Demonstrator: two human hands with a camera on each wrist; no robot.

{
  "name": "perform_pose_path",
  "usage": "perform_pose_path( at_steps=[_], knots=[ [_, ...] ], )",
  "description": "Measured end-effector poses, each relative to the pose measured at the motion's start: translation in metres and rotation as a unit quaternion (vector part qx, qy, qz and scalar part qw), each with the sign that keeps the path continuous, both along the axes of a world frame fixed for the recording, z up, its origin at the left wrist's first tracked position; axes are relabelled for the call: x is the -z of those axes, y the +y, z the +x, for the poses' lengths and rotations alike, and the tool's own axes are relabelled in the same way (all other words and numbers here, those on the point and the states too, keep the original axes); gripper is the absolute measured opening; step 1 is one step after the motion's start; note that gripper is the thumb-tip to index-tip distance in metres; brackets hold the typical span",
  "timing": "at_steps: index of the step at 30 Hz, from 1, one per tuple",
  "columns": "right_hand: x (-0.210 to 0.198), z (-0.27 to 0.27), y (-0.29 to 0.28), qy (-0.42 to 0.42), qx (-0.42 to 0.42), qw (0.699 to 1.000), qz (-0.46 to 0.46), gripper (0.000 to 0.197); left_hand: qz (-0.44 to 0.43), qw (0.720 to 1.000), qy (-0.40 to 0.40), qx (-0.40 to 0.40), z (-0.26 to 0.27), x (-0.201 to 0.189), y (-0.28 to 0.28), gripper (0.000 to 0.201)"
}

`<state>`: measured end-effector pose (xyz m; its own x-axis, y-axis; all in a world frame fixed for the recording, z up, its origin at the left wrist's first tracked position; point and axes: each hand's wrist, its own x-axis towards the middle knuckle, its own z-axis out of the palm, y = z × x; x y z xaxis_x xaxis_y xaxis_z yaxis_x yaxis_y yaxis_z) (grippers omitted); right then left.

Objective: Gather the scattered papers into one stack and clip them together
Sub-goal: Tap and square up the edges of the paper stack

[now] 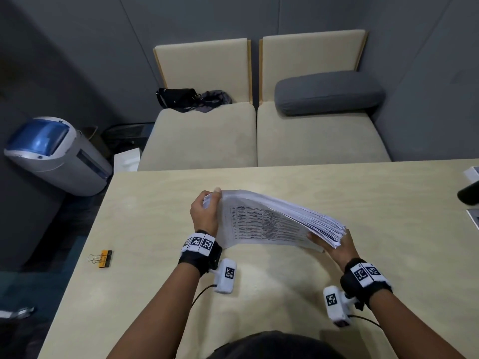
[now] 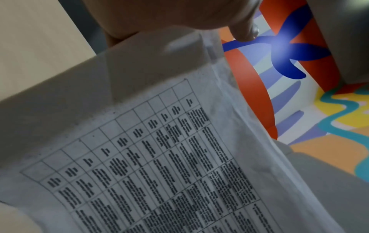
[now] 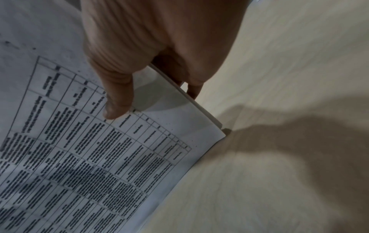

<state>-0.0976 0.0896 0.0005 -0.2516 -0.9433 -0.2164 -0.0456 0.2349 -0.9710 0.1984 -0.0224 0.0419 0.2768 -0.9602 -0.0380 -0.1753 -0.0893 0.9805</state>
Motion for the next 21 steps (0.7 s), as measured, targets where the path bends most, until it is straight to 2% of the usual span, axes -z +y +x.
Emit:
perform_pose_path(
  at_steps=[2,3,5,8,9,12,13,15,17,20,21],
  knots=[
    [0.0,0.001,0.001,-0.002,0.005,1.0,0.002,0.034,0.004,1.0,0.008,-0.024,-0.002,-0.001,0.0,0.052],
    [0.001,0.001,0.0,0.0,0.006,1.0,0.001,0.031,0.015,0.999,0.006,-0.04,-0.004,-0.001,-0.001,0.054],
    [-0.001,0.003,-0.002,-0.008,0.015,1.0,0.007,0.03,0.036,0.997,0.006,-0.074,-0.006,-0.003,-0.002,0.048],
    [-0.01,0.003,-0.004,-0.084,0.045,0.995,0.017,0.033,0.054,0.994,0.006,-0.095,-0.008,-0.003,-0.002,0.043],
    [-0.008,0.003,-0.004,-0.076,0.05,0.996,0.006,0.035,0.06,0.993,0.004,-0.1,-0.007,-0.002,-0.002,0.045],
    [-0.007,0.001,0.0,-0.049,0.042,0.998,-0.002,0.058,0.06,0.992,-0.009,-0.111,-0.005,0.001,0.0,0.048],
    [-0.007,0.002,0.0,-0.052,0.043,0.998,-0.006,0.057,0.052,0.993,-0.009,-0.109,-0.005,0.002,0.001,0.048],
    [-0.01,0.002,-0.002,-0.058,0.047,0.997,-0.022,0.042,0.032,0.995,-0.005,-0.099,-0.006,0.001,0.003,0.046],
    [-0.016,0.005,-0.005,-0.065,0.048,0.996,-0.036,0.041,0.019,0.996,-0.007,-0.089,-0.005,0.002,0.004,0.046],
    [-0.019,0.01,-0.007,-0.084,0.102,0.99,-0.055,0.078,0.026,0.995,-0.007,-0.092,-0.003,0.005,0.004,0.044],
    [-0.021,0.012,-0.008,-0.083,0.122,0.987,-0.062,0.081,0.031,0.995,-0.008,-0.097,-0.003,0.005,0.004,0.044]
  ],
)
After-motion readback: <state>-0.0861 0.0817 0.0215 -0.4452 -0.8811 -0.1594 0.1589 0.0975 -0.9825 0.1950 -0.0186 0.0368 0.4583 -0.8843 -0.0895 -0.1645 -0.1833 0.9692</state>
